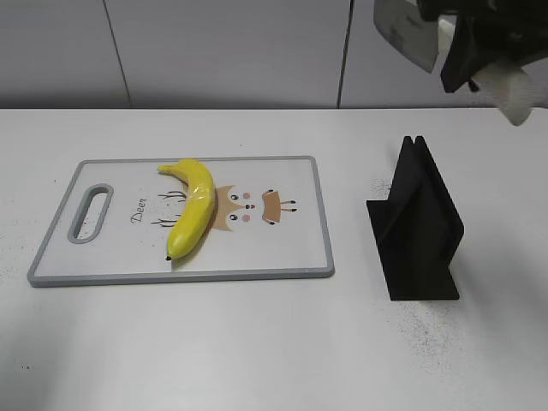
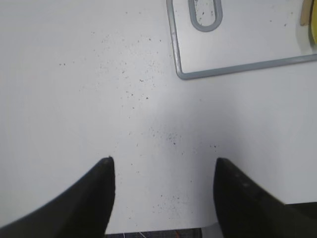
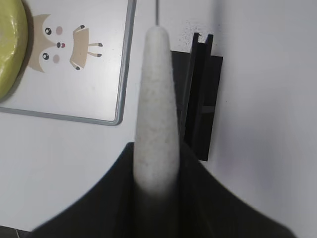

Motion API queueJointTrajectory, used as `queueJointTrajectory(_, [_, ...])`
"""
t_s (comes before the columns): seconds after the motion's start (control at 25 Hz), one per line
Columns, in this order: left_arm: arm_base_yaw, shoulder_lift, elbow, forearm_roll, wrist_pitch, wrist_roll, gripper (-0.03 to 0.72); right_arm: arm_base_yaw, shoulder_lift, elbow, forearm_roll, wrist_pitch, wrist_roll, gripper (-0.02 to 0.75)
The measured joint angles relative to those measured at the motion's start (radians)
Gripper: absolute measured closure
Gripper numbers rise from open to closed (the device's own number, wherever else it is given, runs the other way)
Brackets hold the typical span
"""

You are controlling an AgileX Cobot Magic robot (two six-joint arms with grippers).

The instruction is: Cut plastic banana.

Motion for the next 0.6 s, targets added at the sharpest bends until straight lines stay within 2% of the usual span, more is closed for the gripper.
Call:
queueJointTrajectory(0.36, [0.000, -0.327, 0.249, -0.001, 0.001, -0.021, 0.101, 0.000, -0.095, 0.253, -0.004, -0.106, 0.052, 0.580])
queueJointTrajectory(0.6, [0.000, -0.585, 0.398, -0.002, -0.024, -0.066, 0.102, 0.000, -0.100, 0.362, -0.014, -0.187, 0.079, 0.580])
